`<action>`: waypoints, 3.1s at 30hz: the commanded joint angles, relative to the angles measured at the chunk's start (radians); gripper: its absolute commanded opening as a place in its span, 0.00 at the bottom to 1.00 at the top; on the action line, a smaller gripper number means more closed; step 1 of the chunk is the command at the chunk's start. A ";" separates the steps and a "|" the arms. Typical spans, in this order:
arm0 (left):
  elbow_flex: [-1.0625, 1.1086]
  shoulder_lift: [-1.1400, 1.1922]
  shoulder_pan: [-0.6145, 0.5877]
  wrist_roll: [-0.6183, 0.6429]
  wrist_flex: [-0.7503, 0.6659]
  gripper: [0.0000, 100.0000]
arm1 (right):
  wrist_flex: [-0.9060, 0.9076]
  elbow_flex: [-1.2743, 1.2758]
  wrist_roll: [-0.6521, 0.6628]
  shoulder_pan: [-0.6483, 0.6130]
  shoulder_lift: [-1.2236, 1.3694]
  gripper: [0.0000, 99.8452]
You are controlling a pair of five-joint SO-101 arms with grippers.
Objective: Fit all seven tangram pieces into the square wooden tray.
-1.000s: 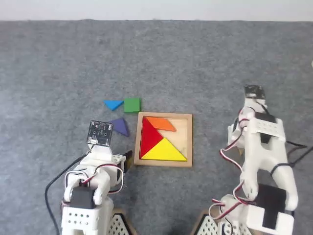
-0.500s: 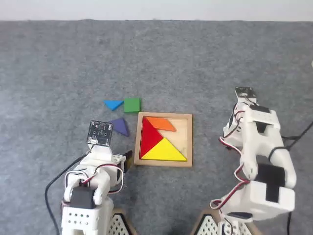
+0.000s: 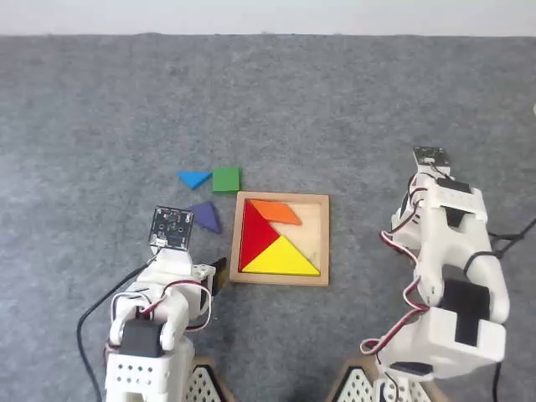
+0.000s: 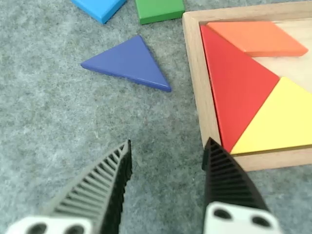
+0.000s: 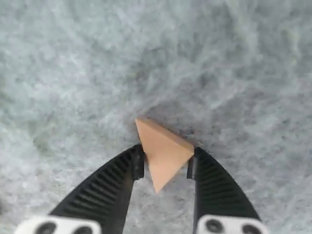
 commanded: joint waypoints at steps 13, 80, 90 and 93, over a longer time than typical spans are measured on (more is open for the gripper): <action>-0.007 -0.020 -0.006 -0.003 0.005 0.24 | -0.012 0.034 0.003 -0.058 -0.285 0.12; -0.007 -0.020 -0.006 -0.003 0.005 0.24 | 0.065 -0.261 -0.034 -0.642 -0.051 0.12; -0.007 -0.020 -0.006 -0.003 0.005 0.24 | 0.044 -0.238 -0.032 -0.727 -0.013 0.08; -0.007 -0.020 -0.006 -0.003 0.005 0.24 | 0.044 -0.236 -0.032 -0.728 -0.012 0.09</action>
